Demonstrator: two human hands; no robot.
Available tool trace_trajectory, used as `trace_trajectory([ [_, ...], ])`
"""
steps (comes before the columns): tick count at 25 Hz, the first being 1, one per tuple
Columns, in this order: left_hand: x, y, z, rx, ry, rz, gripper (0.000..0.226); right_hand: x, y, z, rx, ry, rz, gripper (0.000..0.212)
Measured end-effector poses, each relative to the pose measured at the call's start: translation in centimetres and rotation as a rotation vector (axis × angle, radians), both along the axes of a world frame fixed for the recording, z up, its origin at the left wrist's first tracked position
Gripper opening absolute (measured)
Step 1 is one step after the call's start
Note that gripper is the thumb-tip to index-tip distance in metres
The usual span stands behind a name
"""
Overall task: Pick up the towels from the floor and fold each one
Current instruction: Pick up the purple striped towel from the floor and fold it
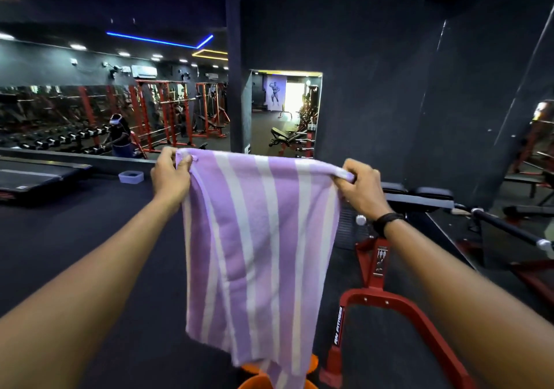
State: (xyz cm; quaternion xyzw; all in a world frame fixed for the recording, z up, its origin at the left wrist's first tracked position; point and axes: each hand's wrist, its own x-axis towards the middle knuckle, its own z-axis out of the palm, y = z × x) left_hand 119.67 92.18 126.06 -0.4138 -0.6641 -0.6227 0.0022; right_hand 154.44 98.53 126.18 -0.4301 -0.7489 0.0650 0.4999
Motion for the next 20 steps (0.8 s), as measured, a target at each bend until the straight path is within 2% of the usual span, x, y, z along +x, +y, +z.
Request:
trace_trajectory([
  [2, 0.6, 0.7, 0.0, 0.027, -0.146, -0.079, 0.019, -0.6, -0.3, 0.9, 0.026, 0.065, 0.017, 0.024],
  [4, 1.0, 1.4, -0.2, 0.061, -0.266, -0.157, 0.017, -0.7, -0.4, 1.5, 0.025, 0.027, 0.064, 0.016],
  [6, 1.0, 1.8, -0.3, 0.079, -0.293, -0.152, 0.008, 0.0, -0.1, 2.0, 0.042, -0.134, 0.120, 0.006],
  [9, 0.6, 1.7, -0.5, 0.091, -0.256, -0.111, 0.016, 1.8, 0.6, 2.0, 0.002, -0.432, 0.110, 0.006],
  [11, 0.0, 1.8, -1.1, 0.077, -0.195, -0.134, 0.019, 2.5, 0.7, 1.6, -0.037, -0.381, 0.068, 0.012],
  [15, -1.5, 2.1, -2.8, -0.037, -0.024, -0.199, 0.007, 2.9, 0.0, -0.3, -0.140, -0.103, -0.030, 0.022],
  [18, -1.8, 2.2, -3.3, -0.146, -0.051, -0.266, 0.012, 3.2, 0.1, -1.0, -0.285, 0.000, 0.020, 0.035],
  [20, -2.0, 2.5, -4.0, -0.235, -0.097, -0.310, 0.016, 3.9, 0.4, -1.2, -0.364, 0.013, 0.052, 0.035],
])
